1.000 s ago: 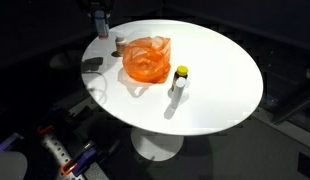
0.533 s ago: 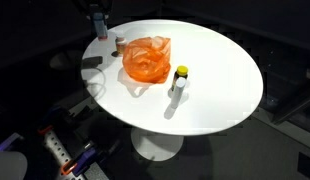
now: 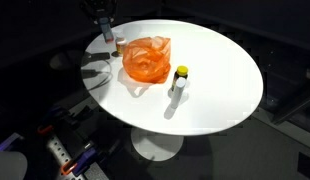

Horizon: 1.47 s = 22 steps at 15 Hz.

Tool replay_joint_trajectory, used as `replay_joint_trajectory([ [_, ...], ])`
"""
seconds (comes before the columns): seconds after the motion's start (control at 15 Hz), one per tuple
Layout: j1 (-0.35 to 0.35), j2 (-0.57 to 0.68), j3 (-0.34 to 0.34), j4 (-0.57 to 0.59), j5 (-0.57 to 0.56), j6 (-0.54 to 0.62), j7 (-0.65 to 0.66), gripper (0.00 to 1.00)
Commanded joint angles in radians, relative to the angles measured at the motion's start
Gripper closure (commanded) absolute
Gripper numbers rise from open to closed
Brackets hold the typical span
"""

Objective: Pick up the mentos container from the orange plastic bag and put it on the table

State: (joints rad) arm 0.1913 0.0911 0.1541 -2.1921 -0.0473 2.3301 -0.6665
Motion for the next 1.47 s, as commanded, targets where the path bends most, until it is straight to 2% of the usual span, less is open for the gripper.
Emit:
replay_joint_trajectory([
  [0.0, -0.014, 0.080, 0.018, 0.072, -0.012, 0.029, -0.013, 0.81],
  [0.47, -0.033, 0.188, 0.045, 0.128, 0.047, 0.069, 0.002, 0.81],
  [1.07, -0.046, 0.245, 0.061, 0.145, 0.045, 0.100, 0.013, 0.81],
  [1.13, -0.046, 0.248, 0.062, 0.146, 0.043, 0.102, 0.012, 0.58],
  [1.2, -0.047, 0.251, 0.064, 0.145, 0.043, 0.104, 0.011, 0.46],
  [1.27, -0.048, 0.253, 0.065, 0.145, 0.043, 0.106, 0.011, 0.38],
  [1.33, -0.049, 0.253, 0.068, 0.144, 0.043, 0.108, 0.010, 0.24],
  [1.4, -0.050, 0.249, 0.071, 0.141, 0.044, 0.111, 0.008, 0.17],
])
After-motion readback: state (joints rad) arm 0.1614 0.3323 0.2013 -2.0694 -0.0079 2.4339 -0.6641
